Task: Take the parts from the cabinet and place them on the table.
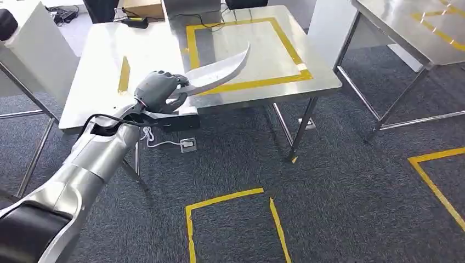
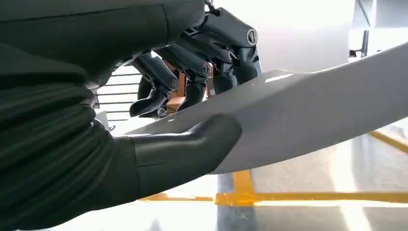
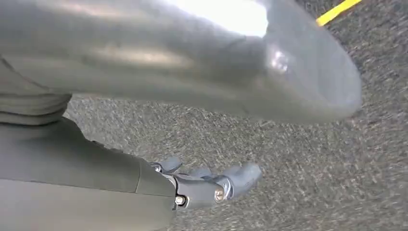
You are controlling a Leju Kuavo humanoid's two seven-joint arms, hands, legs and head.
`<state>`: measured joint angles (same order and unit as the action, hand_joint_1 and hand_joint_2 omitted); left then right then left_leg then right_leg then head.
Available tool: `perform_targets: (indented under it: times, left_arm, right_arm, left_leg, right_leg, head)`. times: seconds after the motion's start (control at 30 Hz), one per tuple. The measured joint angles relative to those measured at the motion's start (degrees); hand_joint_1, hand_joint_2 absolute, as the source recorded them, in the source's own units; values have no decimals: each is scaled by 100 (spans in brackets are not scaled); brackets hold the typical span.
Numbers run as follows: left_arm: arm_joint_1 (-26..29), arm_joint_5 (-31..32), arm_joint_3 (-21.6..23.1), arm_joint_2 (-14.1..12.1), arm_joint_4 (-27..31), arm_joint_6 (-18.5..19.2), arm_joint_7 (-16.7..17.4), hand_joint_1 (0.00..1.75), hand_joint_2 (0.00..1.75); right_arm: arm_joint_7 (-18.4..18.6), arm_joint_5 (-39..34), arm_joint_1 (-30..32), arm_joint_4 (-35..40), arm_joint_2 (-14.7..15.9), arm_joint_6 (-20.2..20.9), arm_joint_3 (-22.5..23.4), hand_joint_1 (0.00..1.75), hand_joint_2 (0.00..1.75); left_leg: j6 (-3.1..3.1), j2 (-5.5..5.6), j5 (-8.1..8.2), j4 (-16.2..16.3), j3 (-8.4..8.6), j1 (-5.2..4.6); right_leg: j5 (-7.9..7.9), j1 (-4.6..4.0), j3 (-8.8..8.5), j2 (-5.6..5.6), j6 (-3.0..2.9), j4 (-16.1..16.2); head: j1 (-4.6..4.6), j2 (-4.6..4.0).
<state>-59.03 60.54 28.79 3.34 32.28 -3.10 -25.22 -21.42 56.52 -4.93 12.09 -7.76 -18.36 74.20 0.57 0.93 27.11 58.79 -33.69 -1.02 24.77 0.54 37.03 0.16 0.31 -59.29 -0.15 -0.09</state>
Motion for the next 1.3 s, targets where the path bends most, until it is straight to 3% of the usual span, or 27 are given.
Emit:
perform_targets:
  times: [0.07,0.13,0.2,0.23,0.27,0.3,0.33,0.4,0.43,0.47,0.5,0.57,0.63,0.7,0.77,0.8,0.83,0.9,0.93,0.97,1.0,1.03,1.13,1.17,1.23,1.27,1.3]
  left_arm:
    - [-1,-2,0,-2,11,0,0,175,175]
    - [-17,-7,0,-9,11,0,0,175,175]
    - [17,-61,0,0,-4,-19,0,175,175]
    - [89,-72,0,18,-18,-55,-11,175,175]
    - [181,-74,0,24,-33,-92,-15,175,175]
    - [265,-74,0,33,-57,-125,-15,175,175]
    - [316,-72,0,42,-76,-144,-13,175,175]
    - [336,-63,2,44,-101,-188,20,175,175]
    - [333,-63,2,37,-109,-199,46,175,175]
    - [325,-61,2,31,-118,-210,74,175,175]
    - [325,-50,2,31,-116,-210,109,175,175]
    - [328,-33,2,15,-116,-208,146,175,175]
    - [268,18,0,-55,-120,-177,228,175,175]
    - [172,68,0,-125,-142,-124,269,175,175]
    - [179,96,0,-250,-172,-79,299,175,175]
    - [185,122,0,-327,-203,-72,306,175,175]
    - [185,122,-6,-428,-225,-72,306,175,175]
    - [173,122,-46,-615,-267,-83,291,175,175]
    - [169,120,-57,-691,-284,-87,273,175,175]
    - [161,111,-70,-798,-308,-92,247,175,175]
    - [151,107,-90,-908,-330,-94,223,175,175]
    - [170,98,-105,-1024,-343,-98,203,175,175]
    - [182,61,-160,-1299,-372,-133,140,175,175]
    - [170,50,-190,-1393,-378,-135,100,175,175]
    - [195,11,-234,-1535,-380,-135,61,175,175]
    - [233,0,-245,-1618,-387,-136,48,175,175]
    - [261,-11,-251,-1679,-391,-136,48,175,175]
  right_arm:
    - [2,0,8,0,-2,-2,0,0,0]
    - [9,-2,4,0,-2,-11,0,0,0]
    - [59,-24,-1,0,0,-31,0,0,0]
    - [63,-24,4,0,0,-31,0,0,0]
    - [68,-24,13,0,2,-24,0,0,0]
    - [68,-24,28,0,2,-22,2,0,0]
    - [68,-24,37,0,2,-20,2,0,0]
    - [66,-22,41,0,2,-20,2,0,0]
    - [66,-20,50,0,0,-20,2,0,0]
    - [72,-15,44,0,0,-20,2,0,0]
    - [92,-15,37,0,7,-24,2,0,0]
    - [100,-15,42,0,11,-33,2,0,0]
    - [101,-15,39,0,26,-31,2,0,0]
    - [101,-17,26,0,33,-33,2,0,0]
    - [101,-20,35,0,46,-33,2,0,0]
    - [103,-22,42,0,48,-33,2,0,0]
    - [103,-22,47,0,46,-33,2,0,0]
    - [105,-24,67,0,52,-33,2,0,0]
    - [103,-24,79,0,55,-33,2,0,0]
    - [114,-24,83,0,52,-26,2,0,0]
    - [120,-22,78,0,52,-24,2,0,0]
    - [120,-24,93,0,52,-28,2,0,0]
    - [109,-24,93,0,52,-24,2,0,0]
    - [81,-35,88,0,52,-20,2,0,0]
    - [48,-88,89,0,55,-17,2,0,0]
    - [33,-101,97,0,55,-17,4,0,0]
    - [11,-103,104,0,55,-13,4,0,0]
  left_leg:
    - [-63,10,3,56,67,-8]
    - [-116,-17,95,334,-35,9]
    - [-199,-33,384,1165,-531,54]
    - [-211,-39,555,1528,-775,68]
    - [-217,-44,606,1729,-948,82]
    - [-218,-56,503,1653,-982,94]
    - [-197,-62,269,1345,-901,96]
    - [-130,-63,-385,337,-538,83]
    - [-78,-75,-579,-39,-448,57]
    - [-82,-80,-335,-36,-439,16]
    - [-44,-72,-350,-42,-380,8]
    - [45,-64,-405,-95,-308,17]
    - [105,-71,-375,-128,-160,58]
    - [155,-66,-324,-123,-136,56]
    - [151,-56,-253,-116,-82,54]
    - [136,-54,-212,-104,-42,58]
    - [114,-54,-166,-86,6,68]
    - [58,-61,-42,-37,121,98]
    - [16,-67,11,-13,133,93]
    - [-34,-54,52,29,146,78]
    - [-75,-55,81,9,128,68]
    - [-115,-54,105,19,154,66]
    - [-218,-59,148,196,146,92]
    - [-248,-66,255,462,-6,93]
    - [-303,-66,630,1347,-544,106]
    - [-309,-65,740,1725,-808,107]
    - [-307,-66,700,1814,-927,107]
  right_leg:
    - [13,27,-85,1,-83,22]
    - [52,45,-210,6,-150,50]
    - [123,46,-270,7,-173,50]
    - [161,46,-306,6,-173,50]
    - [205,47,-357,11,-171,50]
    - [255,47,-424,23,-164,50]
    - [302,47,-487,30,-156,49]
    - [401,40,-622,37,-131,51]
    - [442,42,-648,33,-110,57]
    - [470,35,-659,44,-65,67]
    - [512,44,-661,29,-15,103]
    - [453,29,-755,21,56,28]
    - [557,44,-667,9,101,-215]
    - [823,49,-158,10,153,-1013]
    - [1122,48,349,9,171,-1676]
    - [1050,50,450,8,167,-1673]
    - [844,55,426,6,162,-1436]
    - [110,77,89,2,169,-415]
    - [-104,94,-13,3,167,-44]
    - [208,52,-2,8,105,-36]
    - [226,51,-42,1,49,-72]
    - [66,48,-47,12,-3,-52]
    - [94,67,-176,16,-136,-32]
    - [115,67,-195,21,-168,-31]
    - [167,64,-230,25,-202,-31]
    - [199,63,-256,33,-202,-31]
    - [227,63,-285,33,-204,-31]
  head:
    - [0,-2]
    - [-26,-2]
    - [-35,-2]
    - [-33,-2]
    - [-39,-2]
    - [-37,-2]
    - [-37,-2]
    - [-37,-2]
    - [-35,-2]
    - [-37,-2]
    - [-35,-2]
    - [-28,-2]
    - [-26,-2]
    - [-24,-2]
    - [-22,-2]
    - [-22,-2]
    - [-22,-2]
    - [-22,-2]
    - [-22,-2]
    - [-22,-2]
    - [-28,-2]
    - [-26,-2]
    - [-26,-2]
    - [-46,-2]
    - [-42,-2]
    - [-44,-2]
    - [-42,-2]
